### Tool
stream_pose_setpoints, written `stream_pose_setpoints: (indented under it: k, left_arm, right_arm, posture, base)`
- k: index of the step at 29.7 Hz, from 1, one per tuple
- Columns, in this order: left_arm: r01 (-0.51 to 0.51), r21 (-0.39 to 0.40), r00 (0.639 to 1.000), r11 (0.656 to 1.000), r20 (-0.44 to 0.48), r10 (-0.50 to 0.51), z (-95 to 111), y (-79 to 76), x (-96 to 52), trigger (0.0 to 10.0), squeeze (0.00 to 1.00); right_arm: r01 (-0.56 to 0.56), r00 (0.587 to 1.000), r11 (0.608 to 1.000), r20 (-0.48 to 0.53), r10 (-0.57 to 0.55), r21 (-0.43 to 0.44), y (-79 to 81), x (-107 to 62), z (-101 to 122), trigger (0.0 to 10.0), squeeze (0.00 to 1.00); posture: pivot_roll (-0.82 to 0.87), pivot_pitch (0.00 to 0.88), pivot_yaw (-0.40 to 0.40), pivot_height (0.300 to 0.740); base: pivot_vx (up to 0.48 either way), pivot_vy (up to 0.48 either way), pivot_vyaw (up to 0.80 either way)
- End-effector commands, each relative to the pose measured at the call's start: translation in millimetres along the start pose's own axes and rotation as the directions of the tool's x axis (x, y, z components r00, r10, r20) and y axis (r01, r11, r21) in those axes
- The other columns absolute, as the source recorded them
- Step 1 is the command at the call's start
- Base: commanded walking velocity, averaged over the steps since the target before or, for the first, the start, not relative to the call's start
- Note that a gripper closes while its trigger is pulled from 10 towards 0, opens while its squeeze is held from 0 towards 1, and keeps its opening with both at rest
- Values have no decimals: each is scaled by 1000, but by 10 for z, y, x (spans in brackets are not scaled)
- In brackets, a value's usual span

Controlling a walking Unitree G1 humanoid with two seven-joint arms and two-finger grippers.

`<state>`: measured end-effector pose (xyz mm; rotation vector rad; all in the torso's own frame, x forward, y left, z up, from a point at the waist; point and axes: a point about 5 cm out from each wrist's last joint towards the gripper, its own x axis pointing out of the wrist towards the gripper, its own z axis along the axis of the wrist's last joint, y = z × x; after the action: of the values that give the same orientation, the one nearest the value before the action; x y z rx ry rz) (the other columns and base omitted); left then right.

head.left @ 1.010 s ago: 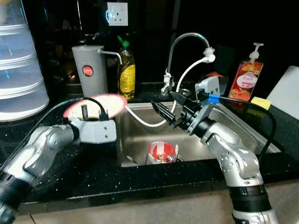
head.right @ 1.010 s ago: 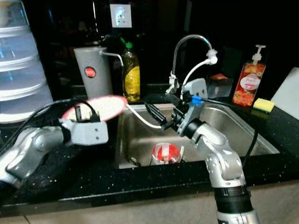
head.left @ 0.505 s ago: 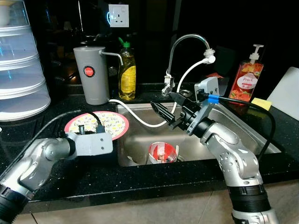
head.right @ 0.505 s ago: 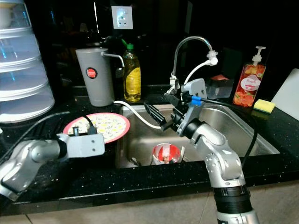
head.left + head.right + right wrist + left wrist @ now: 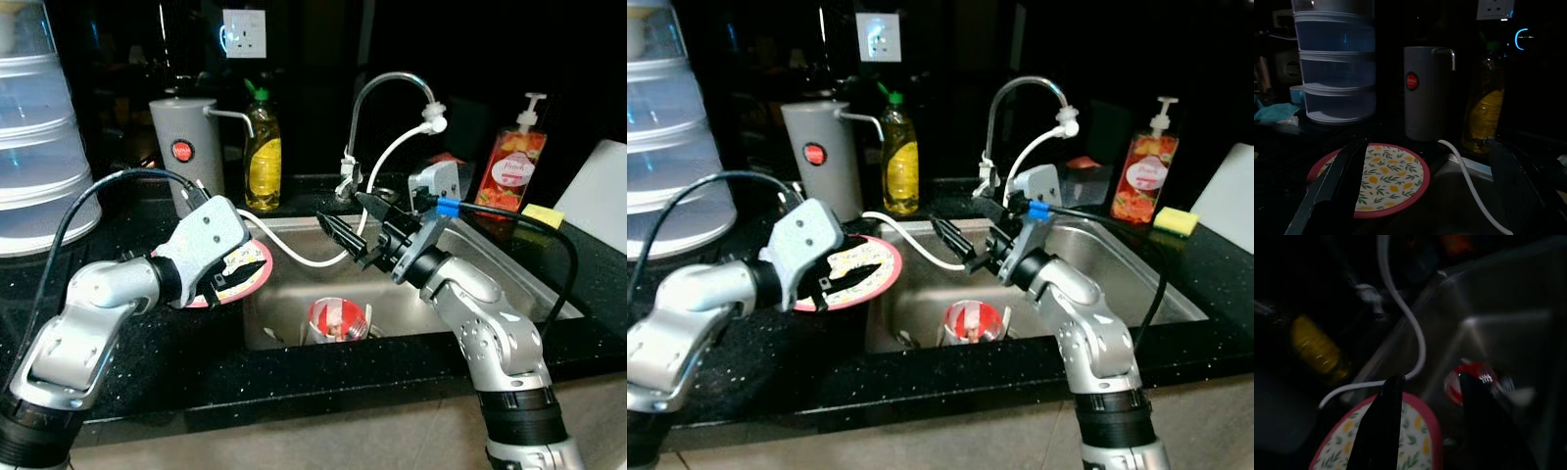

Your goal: Kitchen organization

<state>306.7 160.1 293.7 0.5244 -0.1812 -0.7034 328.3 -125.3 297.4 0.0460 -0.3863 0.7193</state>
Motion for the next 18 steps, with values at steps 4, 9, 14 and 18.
stream_pose_setpoints:
  k: [4,9,14,18]
  left_arm:
    - [-474,-305,878,826,-235,418,-348,497,-2,10000,0]
    - [-637,-452,771,624,-392,503,-630,638,-52,10000,0]
    - [-676,-583,733,451,-469,492,-807,675,-44,10000,0]
    - [-682,-627,721,377,-490,490,-853,730,-30,10000,0]
  right_arm:
    - [-6,1000,1000,19,6,11,-1,13,28,10000,0]
    - [-6,1000,1000,17,6,11,4,21,24,10000,0]
    - [-14,1000,1000,10,14,1,30,33,15,10000,0]
    - [-17,1000,1000,7,17,1,55,47,1,10000,0]
  posture:
    - [7,16,-42,740]
    - [6,16,-42,740]
    - [-2,16,-42,740]
    - [-1,17,-42,740]
  base:
    - [0,0,0]
    - [0,0,0]
    - [0,0,0]
    - [0,0,0]
